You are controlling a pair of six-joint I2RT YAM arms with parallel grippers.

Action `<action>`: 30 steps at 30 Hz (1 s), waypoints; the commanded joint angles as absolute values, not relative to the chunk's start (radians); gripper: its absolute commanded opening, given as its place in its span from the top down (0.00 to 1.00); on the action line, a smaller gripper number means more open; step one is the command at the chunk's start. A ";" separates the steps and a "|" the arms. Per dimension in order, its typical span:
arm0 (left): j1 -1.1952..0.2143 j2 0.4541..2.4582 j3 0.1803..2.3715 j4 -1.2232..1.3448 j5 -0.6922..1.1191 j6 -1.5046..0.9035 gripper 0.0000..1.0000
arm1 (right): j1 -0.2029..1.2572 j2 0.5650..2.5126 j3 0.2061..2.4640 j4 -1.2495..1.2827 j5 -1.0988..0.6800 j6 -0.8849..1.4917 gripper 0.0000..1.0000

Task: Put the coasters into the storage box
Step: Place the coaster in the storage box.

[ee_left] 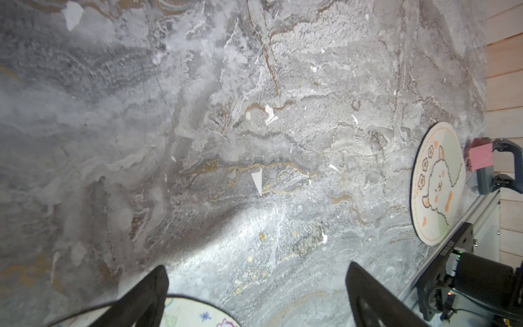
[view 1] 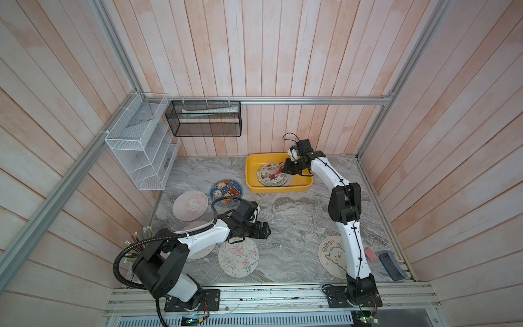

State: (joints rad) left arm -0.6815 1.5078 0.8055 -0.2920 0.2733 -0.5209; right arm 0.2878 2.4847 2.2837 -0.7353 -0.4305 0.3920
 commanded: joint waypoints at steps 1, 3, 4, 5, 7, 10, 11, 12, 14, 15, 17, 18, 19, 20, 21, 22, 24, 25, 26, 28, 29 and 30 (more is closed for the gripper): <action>-0.678 1.491 0.793 -0.293 0.258 -0.524 0.01 | 0.275 2.472 2.264 -0.780 -0.406 0.344 0.68; -0.678 1.492 0.795 -0.293 0.261 -0.524 0.01 | 0.270 2.452 2.244 -0.786 -0.398 0.335 0.50; -0.678 1.493 0.796 -0.293 0.261 -0.523 0.01 | 0.268 2.436 2.233 -0.788 -0.390 0.330 0.43; -0.676 1.495 0.796 -0.293 0.259 -0.523 0.00 | 0.268 2.421 2.220 -0.790 -0.381 0.326 0.38; -0.677 1.494 0.796 -0.290 0.260 -0.525 0.00 | 0.267 2.389 2.190 -0.790 -0.373 0.322 0.32; -0.678 1.498 0.798 -0.290 0.260 -0.524 0.00 | 0.265 2.340 2.137 -0.784 -0.366 0.317 0.30; -0.677 1.500 0.799 -0.289 0.260 -0.523 0.00 | 0.266 2.323 2.115 -0.779 -0.361 0.315 0.29; -0.678 1.501 0.801 -0.289 0.261 -0.522 0.00 | 0.264 2.306 2.099 -0.777 -0.359 0.316 0.29; -0.677 1.503 0.806 -0.286 0.262 -0.520 0.00 | 0.262 2.258 2.037 -0.761 -0.352 0.315 0.28; -0.678 1.505 0.807 -0.287 0.261 -0.520 0.00 | 0.262 2.232 2.004 -0.749 -0.348 0.315 0.28; -0.677 1.507 0.810 -0.284 0.263 -0.520 0.00 | 0.258 2.161 1.917 -0.722 -0.343 0.322 0.28; -0.678 1.507 0.811 -0.282 0.264 -0.520 0.00 | 0.257 2.127 1.877 -0.707 -0.338 0.325 0.27; -0.677 1.508 0.813 -0.280 0.265 -0.519 0.00 | 0.254 2.085 1.827 -0.694 -0.335 0.330 0.26; -0.678 1.510 0.814 -0.278 0.267 -0.519 0.00 | 0.251 2.039 1.775 -0.676 -0.335 0.335 0.25; -0.677 1.511 0.816 -0.278 0.267 -0.519 0.00 | 0.248 1.999 1.721 -0.661 -0.331 0.341 0.24; -0.678 1.515 0.818 -0.276 0.269 -0.516 0.00 | 0.244 1.949 1.659 -0.646 -0.329 0.352 0.22; -0.678 1.523 0.825 -0.273 0.275 -0.513 0.00 | 0.234 1.858 1.544 -0.619 -0.326 0.374 0.19; -0.678 1.529 0.829 -0.274 0.278 -0.512 0.00 | 0.227 1.811 1.482 -0.609 -0.322 0.386 0.18; -0.677 1.533 0.834 -0.274 0.281 -0.510 0.00 | 0.220 1.770 1.432 -0.601 -0.320 0.396 0.17; -0.678 1.545 0.845 -0.271 0.288 -0.507 0.00 | 0.200 1.674 1.296 -0.582 -0.315 0.423 0.15; -0.678 1.550 0.849 -0.270 0.292 -0.505 0.00 | 0.189 1.632 1.249 -0.574 -0.315 0.437 0.14; -0.677 1.556 0.855 -0.268 0.297 -0.505 0.00 | 0.177 1.585 1.184 -0.565 -0.316 0.453 0.12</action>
State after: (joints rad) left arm -0.6815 1.5345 0.8181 -0.2909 0.2806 -0.5198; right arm 0.2012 1.6569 1.2846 -0.5919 -0.3336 0.4007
